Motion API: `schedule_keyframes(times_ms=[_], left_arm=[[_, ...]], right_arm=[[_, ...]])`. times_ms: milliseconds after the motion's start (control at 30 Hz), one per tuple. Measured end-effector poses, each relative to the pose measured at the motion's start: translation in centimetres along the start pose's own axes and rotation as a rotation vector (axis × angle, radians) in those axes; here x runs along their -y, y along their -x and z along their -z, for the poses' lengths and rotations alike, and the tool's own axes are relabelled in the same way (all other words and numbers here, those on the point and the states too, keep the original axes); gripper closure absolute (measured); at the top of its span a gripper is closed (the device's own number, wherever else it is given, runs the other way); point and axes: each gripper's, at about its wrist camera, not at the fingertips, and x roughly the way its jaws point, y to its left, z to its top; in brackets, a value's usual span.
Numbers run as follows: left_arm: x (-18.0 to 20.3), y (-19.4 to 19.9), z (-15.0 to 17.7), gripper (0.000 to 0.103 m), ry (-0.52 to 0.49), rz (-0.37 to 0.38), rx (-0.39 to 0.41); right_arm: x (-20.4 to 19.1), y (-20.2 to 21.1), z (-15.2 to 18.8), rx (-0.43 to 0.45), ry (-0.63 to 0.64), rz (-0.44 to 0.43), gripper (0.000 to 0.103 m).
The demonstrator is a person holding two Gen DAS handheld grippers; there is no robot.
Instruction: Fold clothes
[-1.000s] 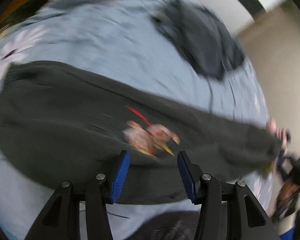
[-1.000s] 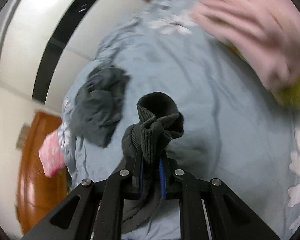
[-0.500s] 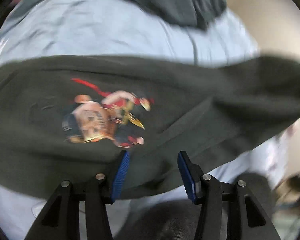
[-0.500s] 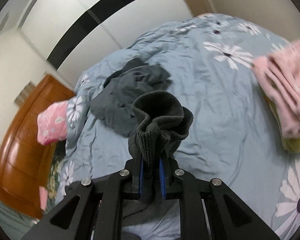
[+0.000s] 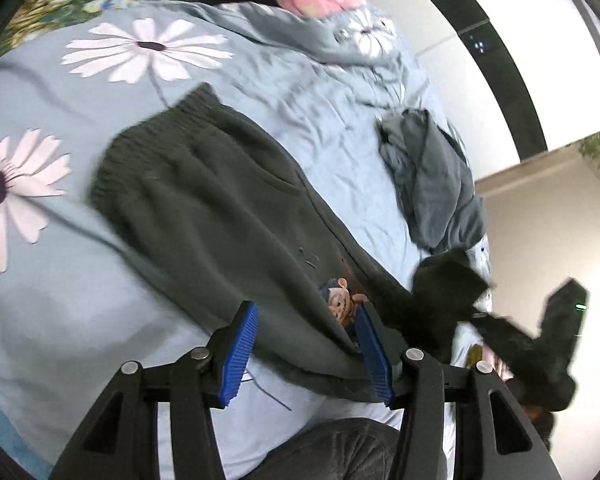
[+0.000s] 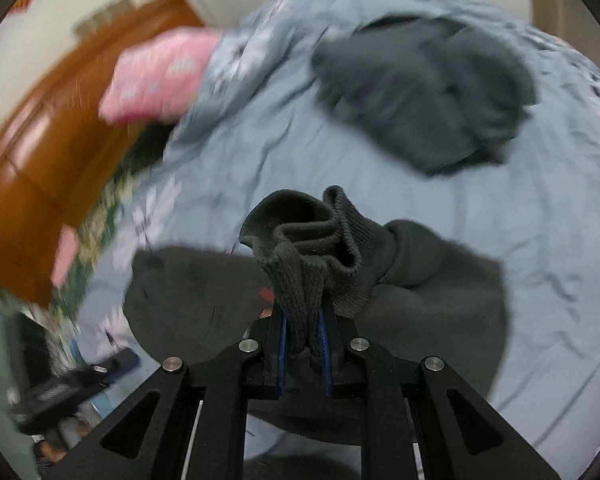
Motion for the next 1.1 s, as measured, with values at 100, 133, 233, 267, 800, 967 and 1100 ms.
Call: schedule_keyframes(times_ms=[100,133,233,267,800,967,1100], left_arm=[[-1.1,0.5,0.2,0.048,0.019,-0.005,0.003],[-1.4,0.3,0.3,0.047,0.027,-0.004,0.000],[-1.7,-0.3,0.6,0.047,0.044,0.003,-0.020],[-1.6,-0.7,0.8,0.047,0.044,0.009,-0.030],[5.5,-12.5,1.1,0.035,0.001,0.085,-0.248],[7.5,-14.0,1.0,0.051,-0.074,-0.009,-0.233],[7.4,-13.0,0.7,0.080,-0.069,0.013,-0.182]], right_arm=[[-3.1,-4.0,1.6,-0.089,0.078,0.050,0.088],[-3.8,-4.9,2.2,-0.112,0.099,0.069,0.087],[-4.5,-6.5,3.4,-0.152,0.127,0.095,0.081],[-4.6,-6.7,3.7,-0.163,0.133,0.093,0.080],[12.6,3.9,3.9,0.017,-0.228,-0.048,0.053],[16.0,5.0,6.0,0.016,-0.318,-0.031,0.053],[17.1,5.1,6.8,0.018,-0.354,-0.054,0.053]])
